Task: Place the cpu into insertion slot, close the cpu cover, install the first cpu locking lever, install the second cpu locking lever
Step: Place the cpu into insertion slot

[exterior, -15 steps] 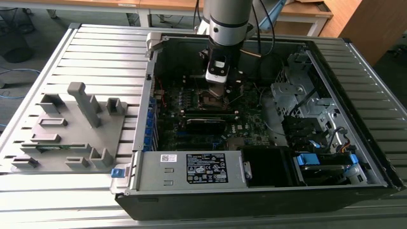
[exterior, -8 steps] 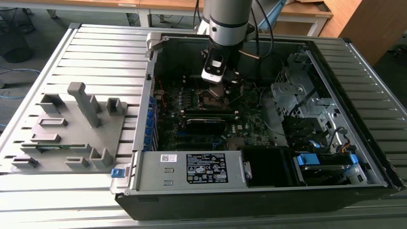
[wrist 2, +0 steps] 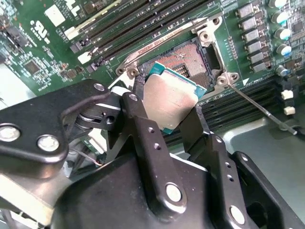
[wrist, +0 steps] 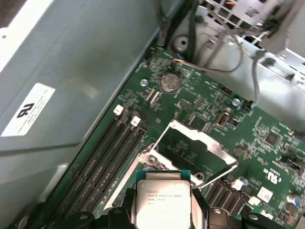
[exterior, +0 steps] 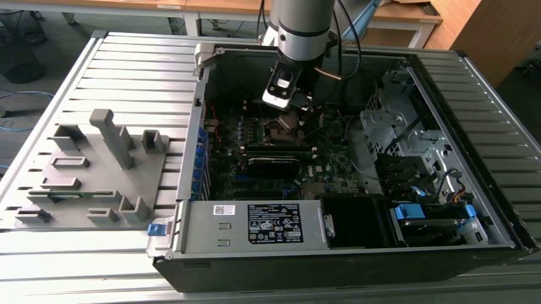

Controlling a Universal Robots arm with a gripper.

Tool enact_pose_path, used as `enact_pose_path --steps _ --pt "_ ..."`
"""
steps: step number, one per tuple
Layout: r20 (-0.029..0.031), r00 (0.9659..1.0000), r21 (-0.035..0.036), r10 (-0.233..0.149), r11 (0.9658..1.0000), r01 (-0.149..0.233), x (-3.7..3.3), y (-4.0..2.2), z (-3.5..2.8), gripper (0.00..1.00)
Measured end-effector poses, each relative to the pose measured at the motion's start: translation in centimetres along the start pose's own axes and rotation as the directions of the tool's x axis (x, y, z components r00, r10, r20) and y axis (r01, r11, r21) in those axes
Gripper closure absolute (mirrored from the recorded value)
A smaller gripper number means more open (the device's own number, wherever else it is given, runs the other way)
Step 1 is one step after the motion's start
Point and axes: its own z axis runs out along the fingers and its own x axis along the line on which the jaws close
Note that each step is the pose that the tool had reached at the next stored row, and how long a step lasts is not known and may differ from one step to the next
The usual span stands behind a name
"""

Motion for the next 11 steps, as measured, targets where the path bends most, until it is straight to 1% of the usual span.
enact_pose_path --steps 11 --pt "0.0004 1.0 -0.0001 0.004 1.0 -0.004 0.0 0.0 0.0 0.46"
